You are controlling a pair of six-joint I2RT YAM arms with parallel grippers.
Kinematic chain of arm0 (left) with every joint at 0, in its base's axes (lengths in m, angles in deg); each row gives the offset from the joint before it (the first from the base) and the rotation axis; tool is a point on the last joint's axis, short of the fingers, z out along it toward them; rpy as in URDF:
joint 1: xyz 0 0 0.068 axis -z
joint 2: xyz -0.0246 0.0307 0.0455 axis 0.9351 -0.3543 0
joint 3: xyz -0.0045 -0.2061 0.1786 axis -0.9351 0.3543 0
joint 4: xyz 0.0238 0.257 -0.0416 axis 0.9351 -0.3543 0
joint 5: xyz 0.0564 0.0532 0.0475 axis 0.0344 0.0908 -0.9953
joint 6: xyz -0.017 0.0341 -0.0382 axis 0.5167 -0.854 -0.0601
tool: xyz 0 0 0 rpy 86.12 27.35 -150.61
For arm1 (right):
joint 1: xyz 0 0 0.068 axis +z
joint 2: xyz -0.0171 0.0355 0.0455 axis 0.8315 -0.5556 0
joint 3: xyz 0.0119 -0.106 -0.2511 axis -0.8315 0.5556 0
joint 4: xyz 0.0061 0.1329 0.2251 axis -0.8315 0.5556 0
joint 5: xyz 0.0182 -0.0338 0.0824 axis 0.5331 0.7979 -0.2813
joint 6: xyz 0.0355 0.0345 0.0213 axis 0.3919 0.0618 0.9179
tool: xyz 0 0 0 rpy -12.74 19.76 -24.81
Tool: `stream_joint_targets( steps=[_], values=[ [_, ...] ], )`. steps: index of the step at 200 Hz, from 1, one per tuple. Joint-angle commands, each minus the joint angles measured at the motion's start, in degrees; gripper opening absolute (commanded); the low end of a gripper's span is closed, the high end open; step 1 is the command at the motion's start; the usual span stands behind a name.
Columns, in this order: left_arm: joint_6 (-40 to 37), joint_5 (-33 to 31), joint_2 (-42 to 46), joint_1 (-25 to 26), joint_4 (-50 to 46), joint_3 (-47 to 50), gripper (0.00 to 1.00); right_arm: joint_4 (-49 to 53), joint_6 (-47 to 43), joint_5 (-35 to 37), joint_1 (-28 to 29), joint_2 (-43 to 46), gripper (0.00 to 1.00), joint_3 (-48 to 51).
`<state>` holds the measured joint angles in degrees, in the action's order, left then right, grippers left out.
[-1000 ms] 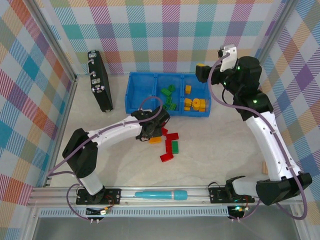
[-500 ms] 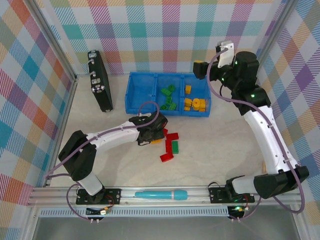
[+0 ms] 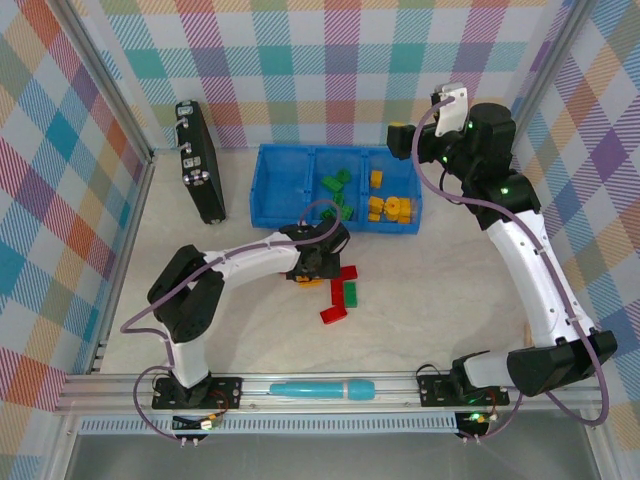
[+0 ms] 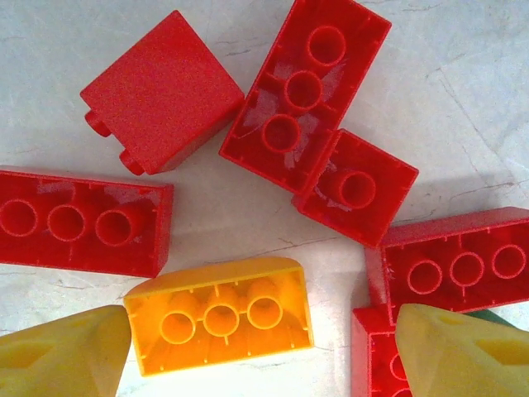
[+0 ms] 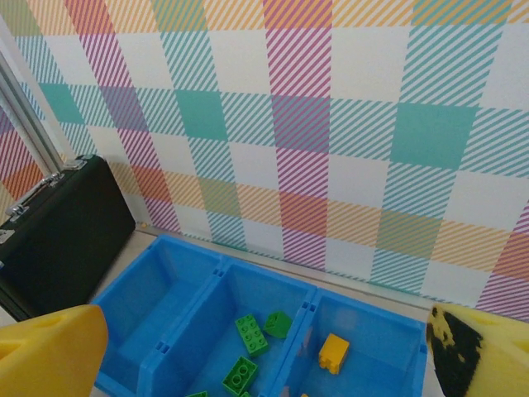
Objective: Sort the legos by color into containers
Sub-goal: Pick up the lego from the center of the table.
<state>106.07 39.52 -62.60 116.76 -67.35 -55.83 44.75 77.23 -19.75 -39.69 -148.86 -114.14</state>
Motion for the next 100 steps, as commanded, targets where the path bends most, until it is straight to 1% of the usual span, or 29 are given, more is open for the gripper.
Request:
stream_joint_targets(
  steps=[1, 63, 100],
  values=[
    [-1.74, -1.80, -1.41, 0.48, -4.57, -1.84, 0.84, -0.34, -0.58, 0.44, -0.10, -0.66, 0.99, -1.99],
    [0.01, -1.76, -3.72, 0.48, -4.95, -1.31, 0.86, 0.08, -0.58, 0.39, -0.03, -1.89, 0.99, -2.72],
    [0.85, -1.75, -5.58, 0.15, -4.90, -1.49, 0.86, 0.08, -0.85, 0.18, -0.09, -2.15, 0.99, -2.78]
  ],
)
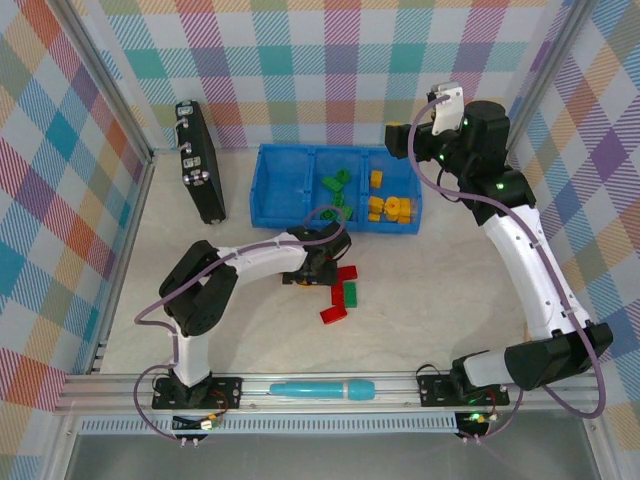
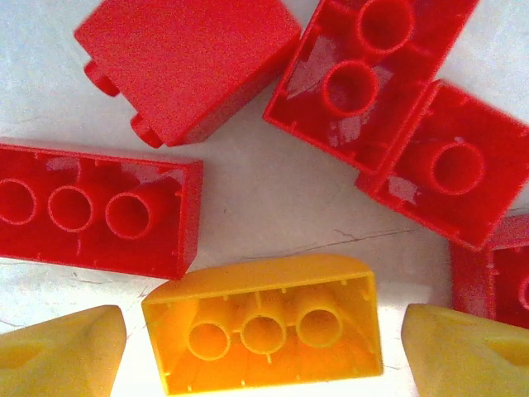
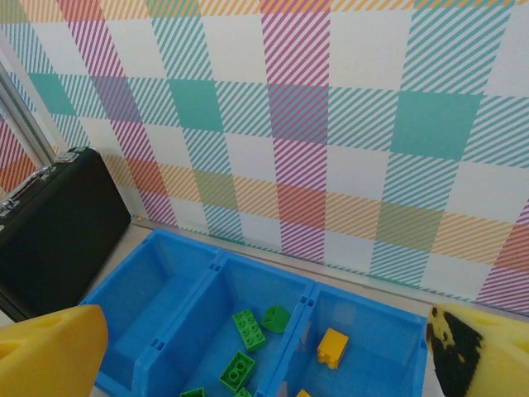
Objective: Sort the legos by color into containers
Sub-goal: Pick up the lego from the center of the table.
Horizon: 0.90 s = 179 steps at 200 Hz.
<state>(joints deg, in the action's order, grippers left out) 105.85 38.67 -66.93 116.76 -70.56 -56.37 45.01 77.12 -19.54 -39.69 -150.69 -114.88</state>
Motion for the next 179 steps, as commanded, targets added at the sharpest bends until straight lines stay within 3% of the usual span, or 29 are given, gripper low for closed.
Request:
stream_joint_targets(
  steps=[1, 99, 179],
  values=[
    [1.09, -0.87, -1.24, 0.14, -1.68, -0.94, 0.86, -0.14, -0.74, -0.04, -0.10, -0.33, 0.99, -2.04],
    [3.63, 1.00, -1.83, -1.09, -0.01, 2.12, 0.75, -0.57, -1.61, 0.39, -0.06, -1.13, 0.99, -2.05],
    [4.09, -1.18, -0.75, -1.39, 0.14, 2.07, 0.60, -1.08, -1.77, 0.31, -0.08, -0.43, 0.99, -1.40]
  ],
)
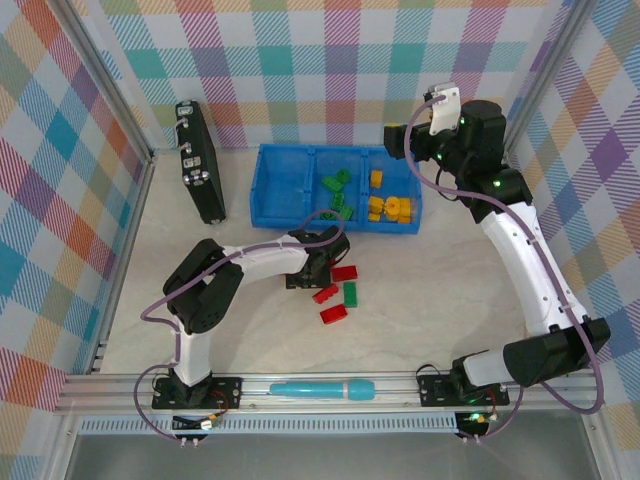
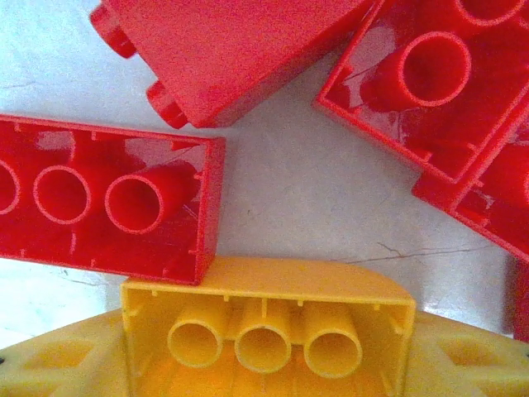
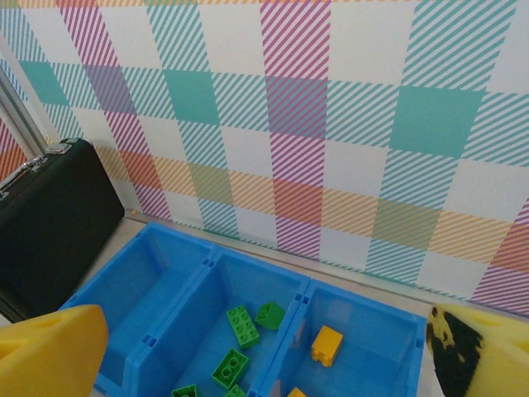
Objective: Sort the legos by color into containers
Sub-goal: Pick up the lego from the center of the table, then place the lego in the container.
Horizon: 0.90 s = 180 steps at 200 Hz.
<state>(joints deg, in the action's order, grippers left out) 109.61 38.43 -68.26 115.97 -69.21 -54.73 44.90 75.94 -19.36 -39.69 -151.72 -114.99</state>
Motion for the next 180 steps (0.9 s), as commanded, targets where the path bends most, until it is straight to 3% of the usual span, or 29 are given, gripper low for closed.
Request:
stream_joint_targets(
  steps=[1, 41, 70, 103, 135, 180],
  values=[
    [0.34, -0.95, 0.61, -0.59, -1.29, 0.42, 0.60, -0.92, -0.60, 0.13, -0.06, 0.64, 0.99, -1.30],
    [-0.89, -2.46, 3.81, -0.55, -3.91, -2.93, 0.59, -1.02, -0.45, 0.05, -0.10, 1.12, 0.99, -1.06],
    [-2.09, -0.18, 3.48, -0.41, -2.59, -11.09, 0.59, -1.36, 0.04, -0.74, -0.10, 1.21, 0.99, -0.91],
    [-4.74, 1.74, -0.76, -0.04, 0.30, -23.04, 0.59, -1.30, 0.05, -0.65, -0.09, 2.21, 0.99, -0.57],
    [-6.20, 0.73, -5.74, 0.01, 9.91, -30.15, 0.59, -1.57, 0.10, -1.09, -0.03, 3.22, 0.99, 0.08],
    [-2.52, 3.82, -18.22, -0.60, 18.35, -46.36, 0.59, -1.96, 0.14, -1.27, 0.00, 4.19, 0.99, 0.62]
  ],
)
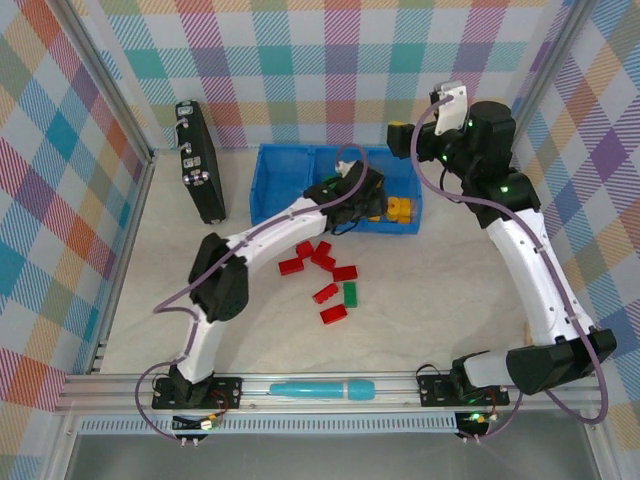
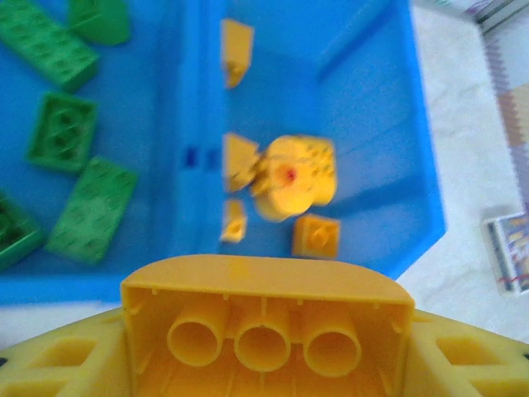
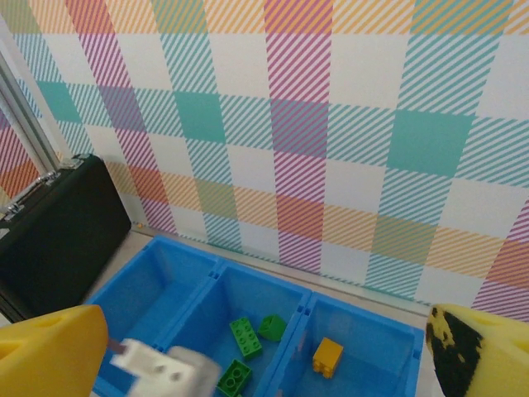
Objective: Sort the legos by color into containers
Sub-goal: Place the lego in the container.
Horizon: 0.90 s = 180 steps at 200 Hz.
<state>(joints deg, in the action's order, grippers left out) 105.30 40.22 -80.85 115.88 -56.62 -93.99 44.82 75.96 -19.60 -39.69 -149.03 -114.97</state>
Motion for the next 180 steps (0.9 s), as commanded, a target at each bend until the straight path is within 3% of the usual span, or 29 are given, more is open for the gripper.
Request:
stream_joint_targets(
  steps=[1, 24, 62, 149, 180],
  values=[
    [1.86, 1.97, -5.91, -0.54, 5.75, -7.54, 0.59, -1.90, 0.14, -1.04, -0.06, 1.51, 0.99, 0.69],
    [3.03, 1.15, -11.26, -0.57, 7.68, -15.09, 0.60, -2.33, 0.26, -1.29, -0.06, 1.87, 0.99, 1.08],
    [7.36, 0.61, -15.97, -0.59, 16.65, -17.61, 0.60, -2.89, 0.60, -2.22, 0.03, 2.65, 0.99, 1.72],
    [12.00, -0.83, -20.70, -1.49, 14.62, -19.97, 0.67, -3.49, -0.56, -1.59, 0.19, 3.36, 0.99, 2.46],
    [13.80, 0.47, -20.89, -1.84, 14.27, -20.25, 0.71, -3.57, -1.70, 2.29, 0.21, 2.70, 0.99, 2.35]
  ],
)
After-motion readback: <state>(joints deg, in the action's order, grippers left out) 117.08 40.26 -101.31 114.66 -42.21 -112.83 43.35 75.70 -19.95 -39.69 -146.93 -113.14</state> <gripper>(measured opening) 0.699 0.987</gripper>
